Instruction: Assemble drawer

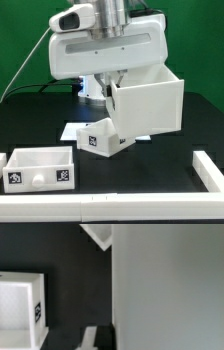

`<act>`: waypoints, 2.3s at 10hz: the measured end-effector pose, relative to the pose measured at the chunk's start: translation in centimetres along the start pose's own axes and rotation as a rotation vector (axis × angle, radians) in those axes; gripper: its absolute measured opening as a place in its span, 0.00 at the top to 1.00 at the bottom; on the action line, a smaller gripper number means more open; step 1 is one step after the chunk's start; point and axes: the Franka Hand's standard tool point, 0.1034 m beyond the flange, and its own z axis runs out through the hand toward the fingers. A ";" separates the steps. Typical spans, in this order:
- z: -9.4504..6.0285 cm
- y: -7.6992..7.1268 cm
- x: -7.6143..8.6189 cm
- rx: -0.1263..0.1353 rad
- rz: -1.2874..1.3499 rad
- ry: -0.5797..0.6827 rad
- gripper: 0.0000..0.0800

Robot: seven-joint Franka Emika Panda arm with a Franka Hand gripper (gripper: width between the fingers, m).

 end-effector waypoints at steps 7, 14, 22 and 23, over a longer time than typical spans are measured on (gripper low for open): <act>0.8 -1.4 -1.4 0.078 0.047 -0.484 0.92; 2.9 -0.2 1.6 0.105 0.054 -0.839 0.92; 6.0 0.5 2.6 -0.014 0.311 -0.949 0.92; 6.5 0.4 2.9 -0.018 0.307 -0.929 0.92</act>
Offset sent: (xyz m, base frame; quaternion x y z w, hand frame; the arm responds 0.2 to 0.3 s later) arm 0.0000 0.0000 0.0000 0.0000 -0.1296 0.0000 0.9916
